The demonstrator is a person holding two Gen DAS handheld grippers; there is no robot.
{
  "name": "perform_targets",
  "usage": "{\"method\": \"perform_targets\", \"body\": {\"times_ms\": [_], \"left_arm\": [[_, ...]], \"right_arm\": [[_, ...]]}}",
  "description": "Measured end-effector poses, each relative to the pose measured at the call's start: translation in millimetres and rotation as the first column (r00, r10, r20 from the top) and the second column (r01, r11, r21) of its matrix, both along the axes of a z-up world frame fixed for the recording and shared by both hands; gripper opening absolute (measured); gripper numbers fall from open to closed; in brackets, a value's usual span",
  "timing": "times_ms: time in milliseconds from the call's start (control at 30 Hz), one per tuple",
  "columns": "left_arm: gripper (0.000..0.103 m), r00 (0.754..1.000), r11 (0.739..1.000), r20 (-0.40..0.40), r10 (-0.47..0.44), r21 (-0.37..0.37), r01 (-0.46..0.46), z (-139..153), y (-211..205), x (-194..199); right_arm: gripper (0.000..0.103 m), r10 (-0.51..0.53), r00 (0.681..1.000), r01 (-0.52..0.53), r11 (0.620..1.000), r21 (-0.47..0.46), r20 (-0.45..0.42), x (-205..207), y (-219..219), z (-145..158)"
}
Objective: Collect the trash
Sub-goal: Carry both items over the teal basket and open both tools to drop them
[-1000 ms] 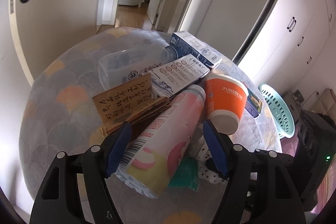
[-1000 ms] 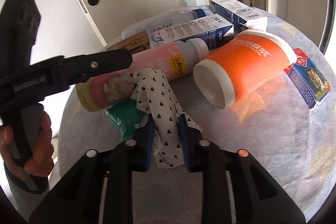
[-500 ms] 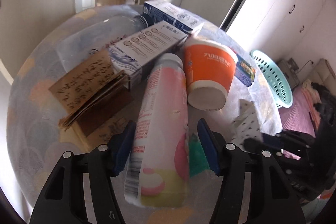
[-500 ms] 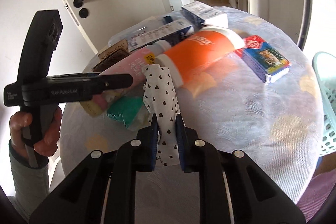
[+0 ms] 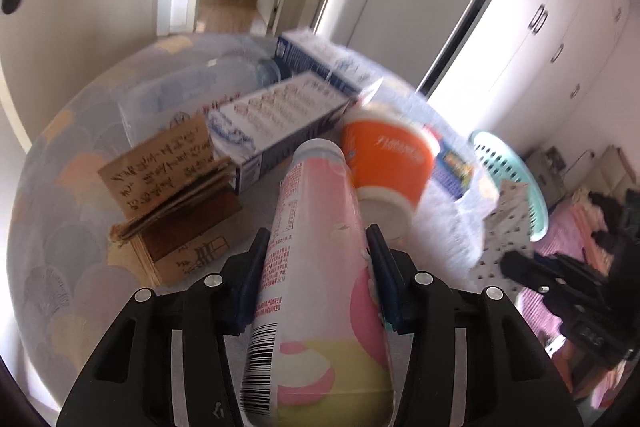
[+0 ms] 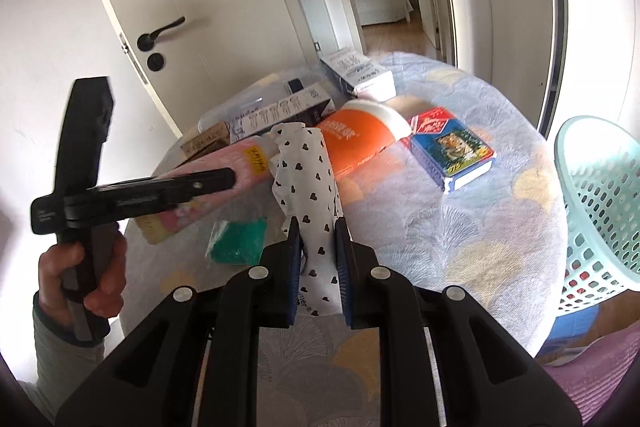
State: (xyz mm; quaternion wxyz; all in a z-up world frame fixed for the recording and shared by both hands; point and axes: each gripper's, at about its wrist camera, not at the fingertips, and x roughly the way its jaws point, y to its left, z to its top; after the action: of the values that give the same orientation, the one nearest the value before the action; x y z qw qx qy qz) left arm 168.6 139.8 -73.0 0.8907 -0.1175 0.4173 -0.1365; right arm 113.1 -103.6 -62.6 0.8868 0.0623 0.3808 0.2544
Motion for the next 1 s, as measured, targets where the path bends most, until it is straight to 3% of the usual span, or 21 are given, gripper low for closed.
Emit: {"method": "perform_targets", "body": {"times_ms": [167,333,600,833,1000], "left_arm": [[0.047,0.997,0.999,0.074,0.003,-0.043,0.001,27.3,-7.2,-10.2],[0.047,0.989,0.997,0.142,-0.05,-0.054,0.058,53.0,-35.6,-13.9],[0.047,0.958,0.977,0.214,-0.189,-0.058,0.206,77.9,-133.5,12.4],[0.047,0.933,0.944,0.188,-0.308,-0.065,0.325,66.8,-231.8,50.6],[0.047,0.917,0.916,0.126,-0.379,-0.09,0.391,43.9,-299.6,85.9]], "right_arm": [[0.014,-0.02,0.999,0.02,1.0,0.012,0.031,-2.8,-11.5,11.8],[0.014,-0.097,0.99,0.095,0.995,0.015,0.099,-7.2,-38.1,31.9],[0.014,-0.307,0.932,0.308,0.951,0.025,0.192,-7.9,-115.1,59.3],[0.014,-0.564,0.82,0.562,0.826,0.05,0.098,22.9,-210.7,45.9],[0.014,-0.662,0.749,0.661,0.749,0.046,0.009,45.5,-262.0,18.4]]}}
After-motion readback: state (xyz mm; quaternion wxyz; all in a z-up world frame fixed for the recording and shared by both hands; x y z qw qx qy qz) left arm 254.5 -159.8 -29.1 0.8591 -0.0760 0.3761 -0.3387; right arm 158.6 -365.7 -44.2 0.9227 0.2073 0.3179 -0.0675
